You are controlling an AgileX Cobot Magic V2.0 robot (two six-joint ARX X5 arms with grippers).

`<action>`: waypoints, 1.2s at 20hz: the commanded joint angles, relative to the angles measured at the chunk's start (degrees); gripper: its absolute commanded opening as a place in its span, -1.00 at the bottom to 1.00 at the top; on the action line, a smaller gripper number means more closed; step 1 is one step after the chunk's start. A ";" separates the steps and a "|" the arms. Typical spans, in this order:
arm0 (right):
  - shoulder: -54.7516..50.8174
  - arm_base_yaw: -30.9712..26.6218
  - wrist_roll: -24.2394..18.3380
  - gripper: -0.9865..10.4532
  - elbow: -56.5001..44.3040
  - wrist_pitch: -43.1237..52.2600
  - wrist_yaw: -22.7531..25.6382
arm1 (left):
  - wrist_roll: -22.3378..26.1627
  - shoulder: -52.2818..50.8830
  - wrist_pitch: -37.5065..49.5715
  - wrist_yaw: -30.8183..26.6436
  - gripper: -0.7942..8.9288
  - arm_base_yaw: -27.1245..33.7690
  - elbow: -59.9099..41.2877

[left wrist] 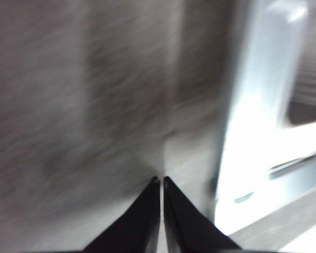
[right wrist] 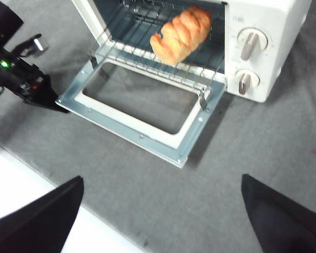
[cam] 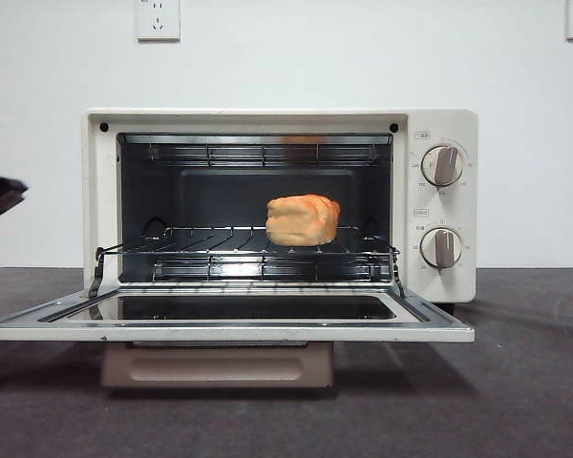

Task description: The left arm flap open the oven, the right arm pick bread and place it into oven, the left arm flap close the oven

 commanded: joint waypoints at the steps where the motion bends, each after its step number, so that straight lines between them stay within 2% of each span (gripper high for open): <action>1: 0.24 0.52 0.09 0.01 1.14 1.90 0.22 | -2.32 0.44 1.20 0.79 -0.81 -0.04 0.24; 6: 0.28 0.52 0.11 0.01 1.16 2.43 0.22 | -2.32 0.44 1.64 1.20 -0.81 0.17 0.24; 15: 0.31 0.52 0.13 0.01 1.14 2.54 0.66 | -2.27 0.04 1.62 6.12 -0.81 0.17 0.24; 24: 0.31 0.52 0.50 0.01 1.14 3.87 0.61 | -4.39 -7.04 1.70 8.98 -0.81 0.50 0.33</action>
